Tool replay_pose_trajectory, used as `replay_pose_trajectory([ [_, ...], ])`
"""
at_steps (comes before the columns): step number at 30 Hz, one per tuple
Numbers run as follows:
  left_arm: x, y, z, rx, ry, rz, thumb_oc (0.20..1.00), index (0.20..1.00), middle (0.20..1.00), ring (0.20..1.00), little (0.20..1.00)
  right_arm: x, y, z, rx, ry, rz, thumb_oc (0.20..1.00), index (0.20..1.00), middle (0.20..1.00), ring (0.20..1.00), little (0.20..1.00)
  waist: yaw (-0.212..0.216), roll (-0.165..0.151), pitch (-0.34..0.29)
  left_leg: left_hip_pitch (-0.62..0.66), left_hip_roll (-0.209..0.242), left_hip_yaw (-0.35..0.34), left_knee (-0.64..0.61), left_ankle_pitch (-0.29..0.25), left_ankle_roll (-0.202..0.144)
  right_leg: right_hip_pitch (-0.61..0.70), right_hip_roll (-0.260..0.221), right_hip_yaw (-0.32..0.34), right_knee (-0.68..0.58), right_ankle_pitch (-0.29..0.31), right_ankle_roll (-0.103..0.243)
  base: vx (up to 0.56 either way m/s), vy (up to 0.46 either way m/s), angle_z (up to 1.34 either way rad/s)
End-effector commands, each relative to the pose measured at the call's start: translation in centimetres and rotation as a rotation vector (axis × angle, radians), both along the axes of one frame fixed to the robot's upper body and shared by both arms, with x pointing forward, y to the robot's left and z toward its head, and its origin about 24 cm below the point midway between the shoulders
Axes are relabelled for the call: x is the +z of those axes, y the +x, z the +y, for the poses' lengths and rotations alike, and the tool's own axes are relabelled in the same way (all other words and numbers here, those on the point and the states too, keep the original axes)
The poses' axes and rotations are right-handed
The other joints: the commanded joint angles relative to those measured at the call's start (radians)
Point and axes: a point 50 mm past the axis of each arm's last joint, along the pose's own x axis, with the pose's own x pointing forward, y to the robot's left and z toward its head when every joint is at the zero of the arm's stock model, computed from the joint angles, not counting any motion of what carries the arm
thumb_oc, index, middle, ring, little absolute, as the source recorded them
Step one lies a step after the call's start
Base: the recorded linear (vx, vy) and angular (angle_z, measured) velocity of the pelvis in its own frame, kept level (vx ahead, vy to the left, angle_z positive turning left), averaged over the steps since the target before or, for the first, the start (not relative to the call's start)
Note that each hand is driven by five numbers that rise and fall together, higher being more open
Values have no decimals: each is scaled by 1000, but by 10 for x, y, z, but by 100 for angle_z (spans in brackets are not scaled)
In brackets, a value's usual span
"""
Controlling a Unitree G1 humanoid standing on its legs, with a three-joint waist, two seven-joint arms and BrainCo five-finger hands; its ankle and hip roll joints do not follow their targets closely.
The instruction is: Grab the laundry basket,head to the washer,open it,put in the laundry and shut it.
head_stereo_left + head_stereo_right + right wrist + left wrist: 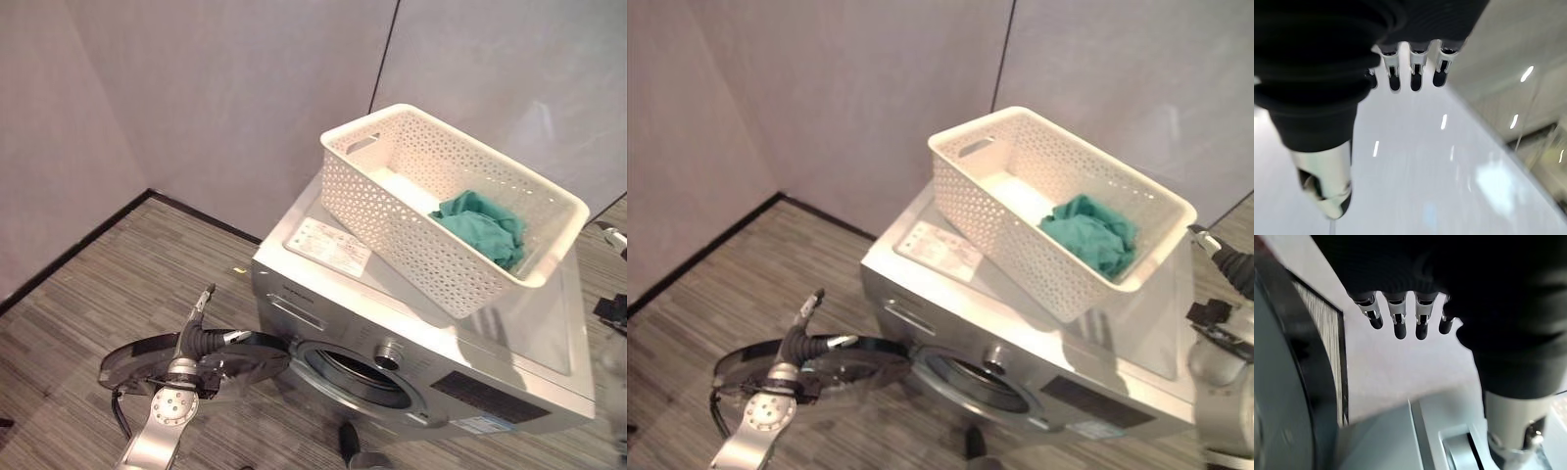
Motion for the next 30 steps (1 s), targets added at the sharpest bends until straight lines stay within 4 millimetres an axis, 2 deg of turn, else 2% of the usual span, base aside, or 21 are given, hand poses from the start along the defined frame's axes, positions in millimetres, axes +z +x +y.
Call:
replay_pose_trajectory([
  [1, 20, 14, -12, -132, -28, -61, 1000, 1000, 1000, 1000, 1000, 45, 11, 4, 264, 116, 96, 1000, 1000, 1000, 1000, 1000, 10, -6, -22, 37, -35, -48, -16, -44, 109, -52, -52, 18, 52, 96, 53, 90, -154, 19],
  [2, 18, 12, -18, -169, -66, -43, 1000, 1000, 1000, 1000, 1000, 60, 15, -1, 307, 134, 197, 1000, 1000, 1000, 1000, 1000, 7, -6, -31, 41, -19, -45, -39, -28, 95, -41, -48, -1, 31, 90, 49, 29, -101, 21],
  [4, 16, 10, -22, -200, -88, -25, 1000, 1000, 1000, 1000, 1000, 76, 25, -1, 335, 108, 300, 1000, 1000, 1000, 1000, 1000, 14, -10, -36, 46, -5, -41, -55, -14, 82, -32, -43, -13, 19, 83, 46, 23, -68, 16],
  [9, 11, 8, -26, -251, -128, 13, 1000, 1000, 1000, 1000, 1000, 112, 43, 0, 301, 22, 402, 1000, 1000, 1000, 1000, 1000, 43, -11, -35, 38, 14, -40, -67, 6, 60, -19, -34, -39, -1, 58, 38, 10, -26, 7],
  [11, 9, 8, -27, -259, -137, 26, 1000, 1000, 1000, 1000, 1000, 116, 50, 2, 303, 19, 427, 1000, 1000, 1000, 1000, 1000, 54, -10, -34, 33, 20, -41, -67, 10, 53, -15, -33, -49, -4, 51, 36, 14, -14, 4],
  [21, 1, 2, -19, -248, -142, 69, 1000, 1000, 1000, 1000, 1000, 106, 78, -10, 186, -13, 609, 1000, 1000, 1000, 1000, 1000, 67, -3, -15, -5, 37, -72, -67, 33, 29, -10, -31, -94, -17, 5, 22, 26, -30, 11],
  [24, 0, 1, -18, -248, -150, 76, 1000, 1000, 1000, 1000, 1000, 99, 79, -26, 105, 7, 663, 1000, 1000, 1000, 1000, 1000, 73, 2, -7, -22, 42, -84, -67, 41, 20, -12, -31, -105, -22, -4, 17, 22, -43, 7],
  [30, -1, 0, -21, -257, -165, 82, 1000, 1000, 1000, 1000, 1000, 92, 83, -31, 85, 26, 708, 1000, 1000, 1000, 1000, 1000, 76, 7, 7, -39, 49, -93, -67, 51, 13, -16, -26, -112, -19, -19, 10, 17, -38, 14],
])
